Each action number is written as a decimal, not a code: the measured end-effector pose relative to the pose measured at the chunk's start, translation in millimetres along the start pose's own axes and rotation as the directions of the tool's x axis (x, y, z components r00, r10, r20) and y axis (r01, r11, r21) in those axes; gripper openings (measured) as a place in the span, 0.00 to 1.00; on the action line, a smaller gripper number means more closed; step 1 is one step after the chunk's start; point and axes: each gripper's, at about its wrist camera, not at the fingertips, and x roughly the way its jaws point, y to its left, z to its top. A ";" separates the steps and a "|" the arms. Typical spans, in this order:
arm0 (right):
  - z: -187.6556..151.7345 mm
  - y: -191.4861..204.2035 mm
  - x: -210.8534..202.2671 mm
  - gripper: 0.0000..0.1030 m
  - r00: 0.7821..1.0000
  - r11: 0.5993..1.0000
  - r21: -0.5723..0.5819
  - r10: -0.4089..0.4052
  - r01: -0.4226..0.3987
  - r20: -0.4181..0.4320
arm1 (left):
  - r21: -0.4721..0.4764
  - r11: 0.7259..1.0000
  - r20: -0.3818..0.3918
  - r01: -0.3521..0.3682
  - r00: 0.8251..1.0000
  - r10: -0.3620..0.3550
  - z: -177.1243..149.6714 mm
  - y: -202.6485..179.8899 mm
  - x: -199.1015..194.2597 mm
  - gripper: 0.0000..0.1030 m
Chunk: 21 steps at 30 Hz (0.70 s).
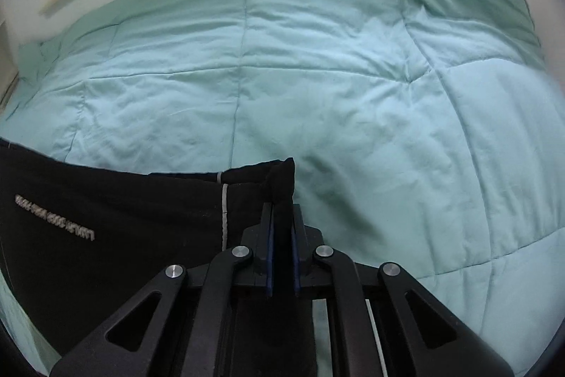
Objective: Fold large clothes
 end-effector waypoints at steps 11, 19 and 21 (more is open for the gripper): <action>-23.0 -8.8 128.6 0.14 0.974 0.987 0.156 0.073 -0.039 -0.214 | -0.340 0.940 -0.277 -0.020 0.958 -0.080 -48.9 101.5 119.9 0.22; -44.5 -42.1 61.7 0.52 0.970 0.956 0.240 0.204 -0.168 -0.135 | -0.337 0.941 -0.216 -0.006 0.974 -0.071 -33.8 117.9 43.1 0.33; -58.2 -39.1 31.8 0.53 0.974 0.956 0.228 0.209 -0.184 -0.090 | -0.308 0.948 -0.213 -0.085 0.977 0.018 -40.1 116.8 21.5 0.35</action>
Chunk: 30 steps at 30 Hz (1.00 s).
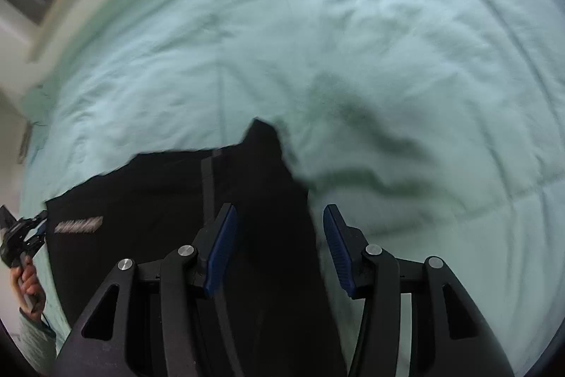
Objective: Fold large clothes
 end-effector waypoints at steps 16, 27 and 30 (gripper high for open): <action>-150.9 97.5 1.5 0.66 0.977 0.940 -0.308 -0.186 0.145 -0.108 | 0.301 0.952 -0.096 -0.062 0.991 0.094 -187.0 -62.6 5.0 0.37; -164.0 77.5 20.0 0.67 0.984 0.966 -0.243 -0.120 0.086 -0.129 | 0.257 0.966 -0.135 -0.032 0.988 0.068 -187.3 -55.5 11.0 0.37; -159.3 75.9 1.7 0.67 0.988 0.968 -0.237 -0.112 0.085 -0.105 | 0.303 0.952 -0.115 -0.029 0.991 0.067 -187.9 -67.1 -11.6 0.37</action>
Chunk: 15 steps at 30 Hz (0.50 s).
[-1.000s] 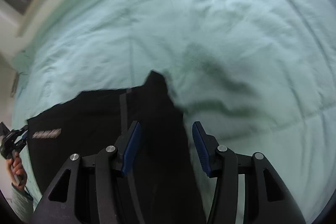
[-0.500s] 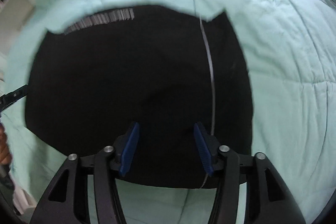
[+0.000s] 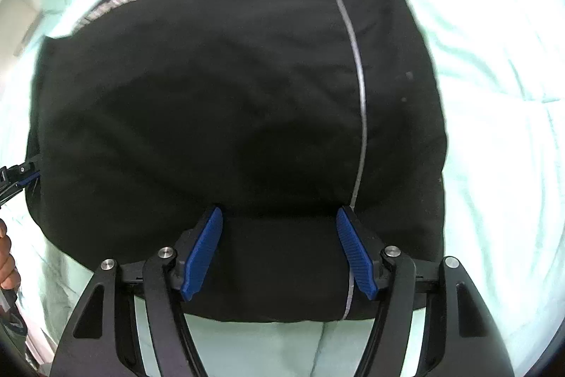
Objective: Fold large clothes
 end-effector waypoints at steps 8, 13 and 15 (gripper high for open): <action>5.9 -23.4 -49.3 0.67 0.988 0.992 0.075 0.095 -0.105 0.125 | 0.178 0.974 -0.027 0.140 0.990 -0.137 -12.1 -59.2 -19.9 0.38; 13.2 25.1 -44.3 0.67 0.979 0.986 -0.003 0.167 -0.168 0.116 | 0.324 0.945 -0.069 0.051 0.997 -0.030 -43.2 -91.8 18.2 0.41; 14.9 52.6 -22.7 0.67 0.989 0.991 -0.062 0.125 -0.120 0.080 | 0.344 0.939 -0.051 0.001 0.999 0.017 -50.3 -94.5 30.9 0.42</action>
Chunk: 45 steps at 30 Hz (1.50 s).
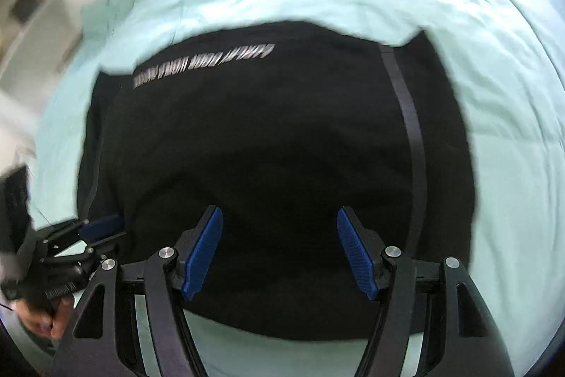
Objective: Fold large clothes
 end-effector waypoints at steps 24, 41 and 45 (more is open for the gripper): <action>12.0 -140.8 -40.9 0.73 0.978 0.949 0.250 -0.206 0.192 0.031 | -0.403 0.914 0.099 0.041 0.995 -0.001 49.3 186.0 -74.2 0.64; 15.2 -176.0 23.7 0.81 0.997 0.964 0.266 0.004 0.017 -0.080 | -0.457 0.872 -0.040 0.177 0.975 -0.218 46.4 213.9 3.3 0.72; 15.5 -191.1 40.6 0.84 0.985 0.955 0.275 0.146 -0.114 -0.097 | -0.459 0.862 -0.031 0.215 0.966 -0.258 48.6 215.7 17.9 0.76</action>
